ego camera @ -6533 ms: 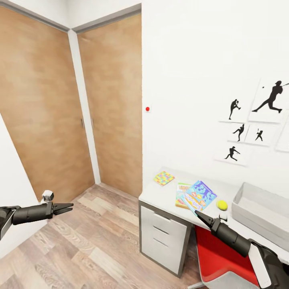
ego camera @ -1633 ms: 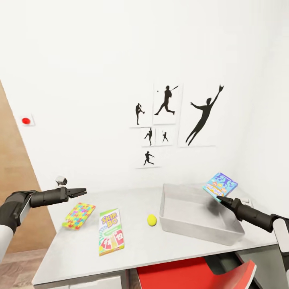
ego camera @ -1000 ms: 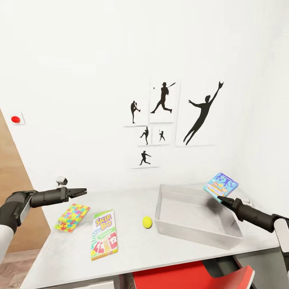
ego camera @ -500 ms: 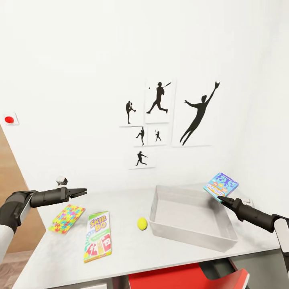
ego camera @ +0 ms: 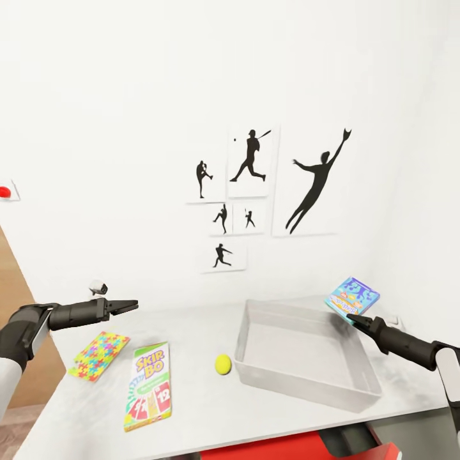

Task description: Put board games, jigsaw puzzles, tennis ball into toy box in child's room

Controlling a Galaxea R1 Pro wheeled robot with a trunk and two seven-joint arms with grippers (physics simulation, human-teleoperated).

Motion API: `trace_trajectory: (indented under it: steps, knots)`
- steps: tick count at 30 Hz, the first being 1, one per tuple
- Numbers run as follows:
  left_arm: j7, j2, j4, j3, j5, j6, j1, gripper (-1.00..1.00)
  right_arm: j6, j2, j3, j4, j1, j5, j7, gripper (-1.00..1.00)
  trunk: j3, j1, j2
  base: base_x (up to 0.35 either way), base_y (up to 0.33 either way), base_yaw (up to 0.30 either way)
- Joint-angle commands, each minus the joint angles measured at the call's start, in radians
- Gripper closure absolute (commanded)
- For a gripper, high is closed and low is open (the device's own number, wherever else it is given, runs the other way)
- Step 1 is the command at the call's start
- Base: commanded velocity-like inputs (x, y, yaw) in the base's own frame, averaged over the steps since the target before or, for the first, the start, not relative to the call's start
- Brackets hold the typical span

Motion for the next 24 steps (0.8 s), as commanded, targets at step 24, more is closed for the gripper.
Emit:
trace_trajectory:
  steps: [24]
  knots:
    - [-0.004, 0.000, 0.000, 0.000, 0.000, 0.009, 0.000, -1.00, 0.025, -0.005, -0.001, -0.010, -0.003, 0.007, 0.000, 1.00, 0.000, 0.001, -0.001, 0.018, -0.031, 0.000]
